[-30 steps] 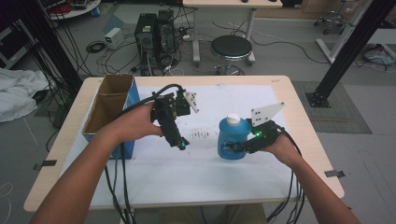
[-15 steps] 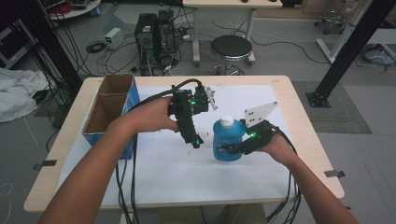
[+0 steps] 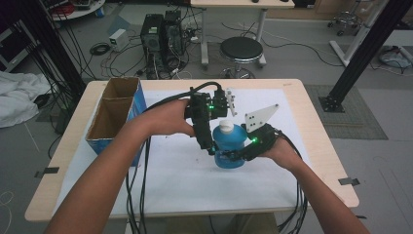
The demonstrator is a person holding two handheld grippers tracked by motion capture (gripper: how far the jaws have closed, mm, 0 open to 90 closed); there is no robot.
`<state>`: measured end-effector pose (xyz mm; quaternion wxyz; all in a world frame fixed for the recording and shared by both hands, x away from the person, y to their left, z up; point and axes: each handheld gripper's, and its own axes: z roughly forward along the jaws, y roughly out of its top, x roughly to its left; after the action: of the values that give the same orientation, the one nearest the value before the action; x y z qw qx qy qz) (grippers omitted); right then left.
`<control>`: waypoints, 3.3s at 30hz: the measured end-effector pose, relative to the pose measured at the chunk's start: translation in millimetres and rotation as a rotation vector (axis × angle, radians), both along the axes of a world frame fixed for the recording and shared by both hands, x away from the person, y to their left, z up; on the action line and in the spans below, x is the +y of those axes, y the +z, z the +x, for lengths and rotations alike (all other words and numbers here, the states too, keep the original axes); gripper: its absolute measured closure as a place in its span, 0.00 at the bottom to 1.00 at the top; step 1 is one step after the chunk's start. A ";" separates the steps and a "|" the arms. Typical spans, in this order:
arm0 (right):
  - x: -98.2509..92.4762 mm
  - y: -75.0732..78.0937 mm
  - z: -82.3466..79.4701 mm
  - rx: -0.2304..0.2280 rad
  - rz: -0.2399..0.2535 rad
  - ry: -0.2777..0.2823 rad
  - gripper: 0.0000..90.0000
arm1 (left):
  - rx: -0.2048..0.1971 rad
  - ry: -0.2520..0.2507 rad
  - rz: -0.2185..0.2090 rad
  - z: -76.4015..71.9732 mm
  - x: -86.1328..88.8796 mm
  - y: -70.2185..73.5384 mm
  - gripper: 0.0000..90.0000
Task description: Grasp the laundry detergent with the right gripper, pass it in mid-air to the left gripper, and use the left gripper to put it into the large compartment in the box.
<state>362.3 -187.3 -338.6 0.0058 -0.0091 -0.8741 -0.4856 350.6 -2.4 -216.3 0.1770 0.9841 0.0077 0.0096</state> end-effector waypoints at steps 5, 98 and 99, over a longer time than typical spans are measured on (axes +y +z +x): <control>6.0 0.0 -0.6 0.005 -0.004 0.009 0.50 | 0.001 -0.007 0.007 0.7 -3.3 -0.5 0.02; 12.6 11.9 -11.3 -0.064 -0.048 0.024 0.29 | -0.055 -0.078 0.098 -4.7 -28.5 -14.7 0.42; 10.8 11.7 -11.1 -0.070 -0.063 0.020 0.25 | -0.053 -0.071 0.095 -4.1 -26.7 -13.8 0.42</control>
<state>351.2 -176.5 -326.9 -0.0200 0.0164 -0.8888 -0.4577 346.5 -29.1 -230.1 0.1305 0.9905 -0.0324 0.0299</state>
